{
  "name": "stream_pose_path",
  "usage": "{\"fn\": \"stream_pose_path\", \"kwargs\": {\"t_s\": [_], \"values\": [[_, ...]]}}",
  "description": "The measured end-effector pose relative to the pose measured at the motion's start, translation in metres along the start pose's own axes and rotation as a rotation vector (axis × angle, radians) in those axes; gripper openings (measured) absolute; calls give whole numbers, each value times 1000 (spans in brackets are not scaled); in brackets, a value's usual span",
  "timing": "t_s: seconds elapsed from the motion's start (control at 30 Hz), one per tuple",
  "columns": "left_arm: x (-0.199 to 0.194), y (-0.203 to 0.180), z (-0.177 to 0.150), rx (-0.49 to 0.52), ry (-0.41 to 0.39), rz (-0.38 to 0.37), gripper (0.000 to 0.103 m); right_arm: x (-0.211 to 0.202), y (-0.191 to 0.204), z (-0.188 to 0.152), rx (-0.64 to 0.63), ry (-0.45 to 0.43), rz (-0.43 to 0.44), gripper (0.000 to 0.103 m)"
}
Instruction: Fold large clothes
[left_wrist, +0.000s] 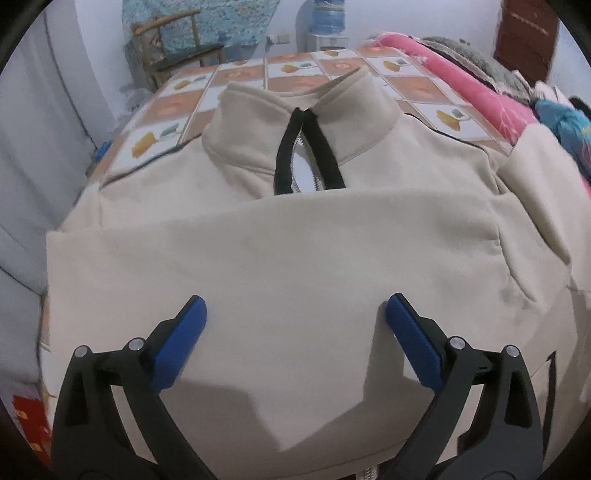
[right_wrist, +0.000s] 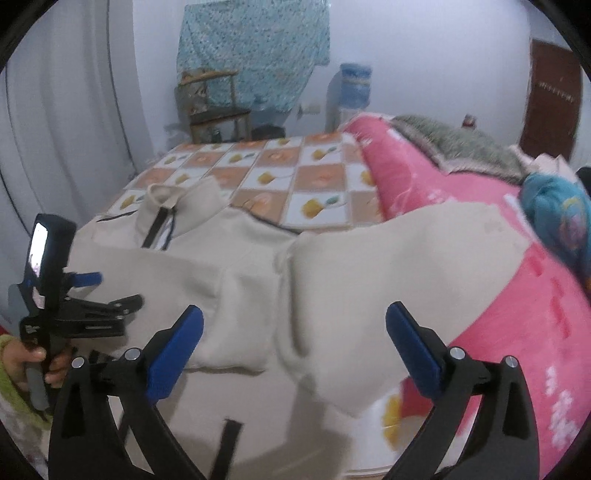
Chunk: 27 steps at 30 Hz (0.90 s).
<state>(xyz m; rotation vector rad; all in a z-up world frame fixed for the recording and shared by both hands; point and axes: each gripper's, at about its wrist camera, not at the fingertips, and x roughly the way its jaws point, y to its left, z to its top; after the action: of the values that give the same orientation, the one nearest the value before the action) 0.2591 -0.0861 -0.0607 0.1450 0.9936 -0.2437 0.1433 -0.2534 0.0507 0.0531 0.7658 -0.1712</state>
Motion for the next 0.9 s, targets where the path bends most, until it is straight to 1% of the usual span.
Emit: {"fn": "stream_pose_path", "kwargs": {"t_s": [0.1, 0.2, 0.3, 0.4, 0.47, 0.53, 0.57, 0.63, 0.67, 0.73, 0.77, 0.9], "values": [[-1, -1, -2, 6, -16, 8, 95, -10, -16, 3, -2, -35, -16, 96], [-2, -1, -3, -3, -20, 13, 95, -18, -50, 5, 40, -50, -34, 96], [-2, -2, -3, -11, -16, 16, 95, -17, -88, 4, 86, -29, -45, 96], [-3, -2, -4, -10, -24, 16, 95, -9, -145, 0, 210, -5, -25, 96], [-3, -1, -5, -9, -26, 15, 95, 2, -190, -3, 349, 21, -5, 96], [-3, -1, -5, -9, -27, 15, 95, 14, -222, -7, 465, 43, 26, 96], [-3, -1, -5, -7, -29, 15, 95, 21, -239, -9, 532, 50, 52, 92], [-3, -1, -6, -7, -34, 15, 95, 37, -263, -12, 636, 58, 89, 87], [-3, 0, -5, -7, -34, 14, 96, 46, -276, -13, 689, 60, 105, 82], [-3, 0, -5, -7, -35, 14, 95, 60, -291, -13, 757, 64, 120, 79], [-3, 0, -5, -7, -34, 15, 96, 68, -297, -12, 782, 73, 126, 75], [-3, 0, -5, -7, -34, 14, 96, 101, -323, -8, 849, 104, 67, 66]]}}
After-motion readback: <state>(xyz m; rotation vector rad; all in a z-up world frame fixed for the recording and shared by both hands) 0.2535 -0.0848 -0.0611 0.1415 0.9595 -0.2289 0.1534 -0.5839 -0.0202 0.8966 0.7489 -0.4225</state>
